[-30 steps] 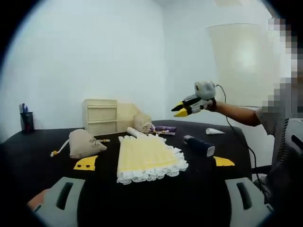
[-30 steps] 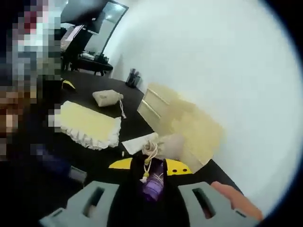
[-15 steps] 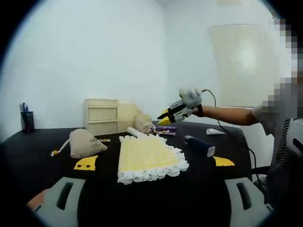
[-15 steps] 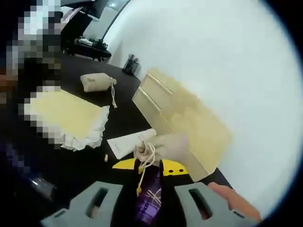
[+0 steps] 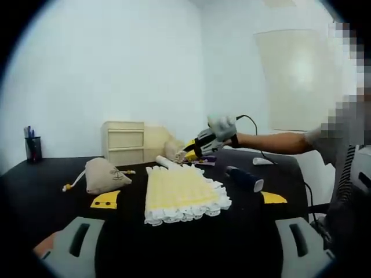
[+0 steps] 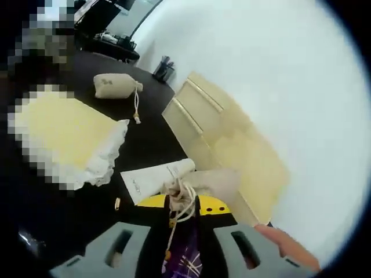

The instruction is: Open the drawer, pick up the cosmetic bottles from the table one by one, place them into the drawer, release the gripper, close the drawer, and move the gripper away

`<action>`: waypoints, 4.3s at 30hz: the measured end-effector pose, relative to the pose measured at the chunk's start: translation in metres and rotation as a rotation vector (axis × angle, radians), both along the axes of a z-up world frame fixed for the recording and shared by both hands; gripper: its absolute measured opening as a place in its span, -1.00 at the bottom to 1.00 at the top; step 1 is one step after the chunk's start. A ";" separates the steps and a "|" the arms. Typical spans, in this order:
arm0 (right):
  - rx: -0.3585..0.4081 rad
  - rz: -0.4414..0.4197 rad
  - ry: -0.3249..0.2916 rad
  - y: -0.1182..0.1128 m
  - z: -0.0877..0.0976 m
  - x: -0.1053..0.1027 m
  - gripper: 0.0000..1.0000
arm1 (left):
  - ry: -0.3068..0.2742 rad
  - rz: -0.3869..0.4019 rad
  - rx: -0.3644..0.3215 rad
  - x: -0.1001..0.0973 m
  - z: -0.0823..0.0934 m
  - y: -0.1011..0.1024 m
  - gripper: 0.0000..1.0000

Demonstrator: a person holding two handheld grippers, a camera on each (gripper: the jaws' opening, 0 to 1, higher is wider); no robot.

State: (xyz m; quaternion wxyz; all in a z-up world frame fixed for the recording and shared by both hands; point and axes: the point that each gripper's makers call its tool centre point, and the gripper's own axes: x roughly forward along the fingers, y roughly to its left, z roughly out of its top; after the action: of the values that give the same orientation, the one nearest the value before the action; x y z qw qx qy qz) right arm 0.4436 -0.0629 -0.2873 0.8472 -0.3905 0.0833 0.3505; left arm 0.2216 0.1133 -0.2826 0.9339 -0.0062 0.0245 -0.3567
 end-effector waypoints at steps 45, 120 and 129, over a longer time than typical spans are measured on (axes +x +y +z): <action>0.414 0.108 0.248 0.003 0.129 -0.070 -1.00 | 0.017 0.082 -0.055 0.012 0.007 0.016 0.63; 0.438 0.945 0.630 0.043 0.182 -0.165 -0.94 | 0.001 -0.687 -0.206 0.044 0.096 -0.155 -0.39; 0.863 0.678 0.458 0.032 0.245 -0.095 -0.65 | -0.045 -0.378 -0.360 0.089 0.112 -0.109 -0.39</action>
State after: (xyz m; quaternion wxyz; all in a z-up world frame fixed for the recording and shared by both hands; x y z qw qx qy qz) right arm 0.3489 -0.0312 -0.0421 0.7307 0.0700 -0.0154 0.6789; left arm 0.3102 0.0045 -0.1709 0.8349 -0.1595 -0.0591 -0.5234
